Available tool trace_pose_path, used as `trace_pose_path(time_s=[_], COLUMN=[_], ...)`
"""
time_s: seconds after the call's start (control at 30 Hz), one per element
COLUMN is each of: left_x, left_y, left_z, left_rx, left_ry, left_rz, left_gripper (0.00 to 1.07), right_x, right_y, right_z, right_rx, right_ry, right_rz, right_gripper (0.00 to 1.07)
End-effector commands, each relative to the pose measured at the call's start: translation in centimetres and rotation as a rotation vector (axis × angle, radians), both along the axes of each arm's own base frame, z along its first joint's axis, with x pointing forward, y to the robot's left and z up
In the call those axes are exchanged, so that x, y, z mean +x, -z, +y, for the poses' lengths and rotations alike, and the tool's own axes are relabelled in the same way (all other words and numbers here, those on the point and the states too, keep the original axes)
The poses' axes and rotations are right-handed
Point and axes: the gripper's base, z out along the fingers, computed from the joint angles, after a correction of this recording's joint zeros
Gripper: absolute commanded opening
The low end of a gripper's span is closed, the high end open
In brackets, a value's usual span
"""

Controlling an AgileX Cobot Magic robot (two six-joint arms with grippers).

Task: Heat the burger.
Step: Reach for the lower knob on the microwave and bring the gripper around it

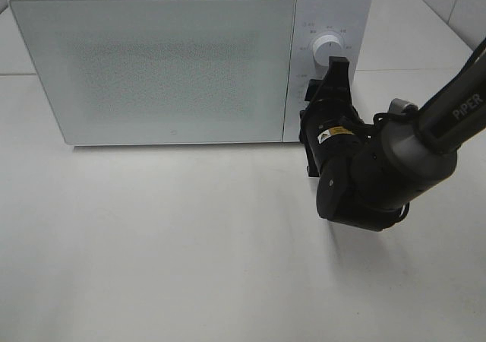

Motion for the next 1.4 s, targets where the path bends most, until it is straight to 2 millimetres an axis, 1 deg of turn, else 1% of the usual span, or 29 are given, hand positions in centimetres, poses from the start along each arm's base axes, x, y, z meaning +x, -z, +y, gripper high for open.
trace_pose_path(time_s=[0.03, 0.33, 0.53, 0.8, 0.87, 0.9, 0.93, 0.97, 1.0, 1.03, 1.07, 1.1, 1.13, 1.17, 1.23, 1.27, 1.3, 1.33, 1.37, 1.4], left_x=[-0.31, -0.31, -0.31, -0.31, -0.31, -0.31, -0.31, -0.31, -0.31, -0.31, -0.31, -0.31, -0.31, -0.31, -0.31, -0.31, -0.31, -0.31, -0.31, -0.31], left_y=[0.06, 0.06, 0.06, 0.06, 0.06, 0.06, 0.06, 0.06, 0.06, 0.06, 0.06, 0.06, 0.06, 0.06, 0.06, 0.06, 0.06, 0.06, 0.06, 0.06], left_z=[-0.05, -0.05, -0.05, -0.05, -0.05, -0.05, -0.05, -0.05, -0.05, -0.05, -0.05, -0.05, -0.05, -0.05, -0.05, -0.05, -0.05, -0.05, -0.05, -0.05], left_rx=[-0.003, -0.003, -0.003, -0.003, -0.003, -0.003, -0.003, -0.003, -0.003, -0.003, -0.003, -0.003, -0.003, -0.003, -0.003, -0.003, -0.003, -0.003, -0.003, -0.003], left_ry=[-0.001, -0.001, -0.001, -0.001, -0.001, -0.001, -0.001, -0.001, -0.001, -0.001, -0.001, -0.001, -0.001, -0.001, -0.001, -0.001, -0.001, -0.001, -0.001, -0.001], left_rz=[-0.025, -0.025, -0.025, -0.025, -0.025, -0.025, -0.025, -0.025, -0.025, -0.025, -0.025, -0.025, -0.025, -0.025, -0.025, -0.025, -0.025, -0.025, -0.025, -0.025], left_gripper=[1.0, 1.0, 1.0, 1.0, 1.0, 1.0, 1.0, 1.0, 1.0, 1.0, 1.0, 1.0, 1.0, 1.0, 1.0, 1.0, 1.0, 1.0, 1.0, 1.0], right_x=[0.92, 0.92, 0.89, 0.83, 0.83, 0.83, 0.82, 0.82, 0.81, 0.81, 0.81, 0.81, 0.81, 0.81, 0.82, 0.82, 0.82, 0.82, 0.83, 0.84], right_y=[-2.17, -2.18, -2.2, -2.28, -2.28, -2.28, -2.26, -2.26, -2.24, -2.23, -2.23, -2.23, -2.21, -2.21, -1.92, -1.92, -1.91, -1.91, -1.8, -1.76], right_z=[-0.66, -0.66, -0.88, -1.19, -1.2, -1.2, -1.23, -1.23, -1.28, -1.31, -1.31, -1.31, -1.29, -1.29, -1.21, -1.21, -1.15, -1.15, -0.99, -0.83], right_rx=[0.068, 0.05, 0.026, 0.001, -0.001, -0.001, -0.009, -0.009, -0.025, -0.032, -0.032, -0.039, -0.039, -0.039, -0.055, -0.055, -0.058, -0.058, -0.065, -0.077], right_ry=[0.083, 0.08, 0.102, 0.134, 0.135, 0.135, 0.138, 0.138, 0.142, 0.144, 0.144, 0.143, 0.142, 0.142, 0.13, 0.13, 0.123, 0.123, 0.102, 0.083], right_rz=[-0.177, -0.176, -0.177, -0.184, -0.183, -0.183, -0.18, -0.18, -0.176, -0.174, -0.174, -0.172, -0.171, -0.171, -0.137, -0.137, -0.122, -0.122, -0.09, -0.078], right_gripper=[0.03, 0.05, 0.08, 0.16, 0.22, 0.22, 0.27, 0.27, 0.33, 0.37, 0.37, 0.43, 0.47, 0.47, 0.64, 0.64, 0.68, 0.68, 0.74, 0.76])
